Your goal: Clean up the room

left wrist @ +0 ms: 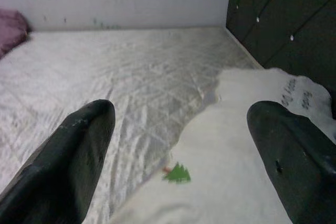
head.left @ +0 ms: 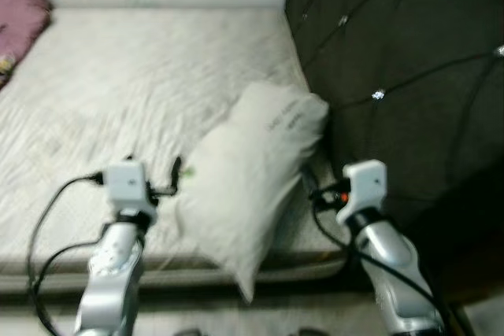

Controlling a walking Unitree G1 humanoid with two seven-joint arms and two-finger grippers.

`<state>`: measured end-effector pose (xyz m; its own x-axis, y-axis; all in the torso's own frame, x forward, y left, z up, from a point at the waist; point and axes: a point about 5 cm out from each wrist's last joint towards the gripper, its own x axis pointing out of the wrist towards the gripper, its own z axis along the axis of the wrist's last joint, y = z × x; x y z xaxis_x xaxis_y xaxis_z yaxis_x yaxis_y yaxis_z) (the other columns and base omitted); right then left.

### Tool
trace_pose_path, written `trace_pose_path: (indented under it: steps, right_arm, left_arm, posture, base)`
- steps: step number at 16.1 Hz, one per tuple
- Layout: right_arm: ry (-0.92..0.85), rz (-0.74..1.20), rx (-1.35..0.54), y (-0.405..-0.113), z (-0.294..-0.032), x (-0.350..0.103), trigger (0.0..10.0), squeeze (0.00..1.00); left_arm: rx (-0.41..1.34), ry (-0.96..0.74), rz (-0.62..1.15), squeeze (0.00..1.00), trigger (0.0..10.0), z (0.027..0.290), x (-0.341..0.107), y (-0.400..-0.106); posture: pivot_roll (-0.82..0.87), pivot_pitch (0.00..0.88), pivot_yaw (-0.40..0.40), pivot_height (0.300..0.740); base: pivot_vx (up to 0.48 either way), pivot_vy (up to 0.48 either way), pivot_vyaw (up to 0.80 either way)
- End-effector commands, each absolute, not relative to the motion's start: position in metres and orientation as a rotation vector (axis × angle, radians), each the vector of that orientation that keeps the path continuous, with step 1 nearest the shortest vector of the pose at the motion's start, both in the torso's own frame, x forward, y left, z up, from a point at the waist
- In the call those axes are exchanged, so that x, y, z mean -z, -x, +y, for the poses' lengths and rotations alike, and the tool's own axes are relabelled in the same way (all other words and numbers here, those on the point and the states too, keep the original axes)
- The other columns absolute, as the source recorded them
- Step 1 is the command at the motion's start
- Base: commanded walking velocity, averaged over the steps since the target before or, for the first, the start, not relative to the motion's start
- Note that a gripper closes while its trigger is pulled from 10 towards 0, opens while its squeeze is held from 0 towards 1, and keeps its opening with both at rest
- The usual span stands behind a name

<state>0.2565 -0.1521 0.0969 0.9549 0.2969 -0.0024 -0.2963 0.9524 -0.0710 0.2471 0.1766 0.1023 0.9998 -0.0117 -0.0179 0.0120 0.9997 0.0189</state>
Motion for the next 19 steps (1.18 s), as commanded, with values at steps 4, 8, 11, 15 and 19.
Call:
trace_pose_path:
  steps: [4,8,11,15,19]
  right_arm:
    - [0.095,-0.016,-0.293,-0.254,-0.158,-0.099,10.0,0.00]
    - [0.098,-0.025,-0.307,-0.254,-0.156,-0.099,10.0,0.00]
    - [0.094,-0.018,-0.260,-0.253,-0.160,-0.098,10.0,0.00]
    - [0.088,0.000,-0.204,-0.251,-0.165,-0.095,10.0,0.00]
    - [0.072,0.030,-0.168,-0.252,-0.169,-0.092,10.0,0.00]
  left_arm:
    - [-0.032,-0.033,0.026,0.00,10.0,0.175,-0.103,-0.247]
    - [-0.032,-0.031,0.031,0.00,10.0,0.175,-0.102,-0.247]
    - [0.005,-0.040,0.043,0.00,10.0,0.172,-0.101,-0.244]
    - [0.013,-0.032,0.058,0.00,10.0,0.173,-0.098,-0.243]
    - [0.018,-0.030,0.061,0.00,10.0,0.172,-0.098,-0.244]
  posture:
    - [0.00,0.013,0.006,0.740]
    - [0.00,0.014,0.004,0.740]
    - [0.01,0.014,0.004,0.740]
    - [0.00,0.015,0.004,0.740]
    - [0.00,0.019,0.004,0.740]
  base:
    - [0.000,0.000,0.00]
    - [0.000,0.000,0.67]
    - [0.000,0.000,0.21]
    - [0.000,0.000,0.00]
    - [0.000,0.000,-0.40]
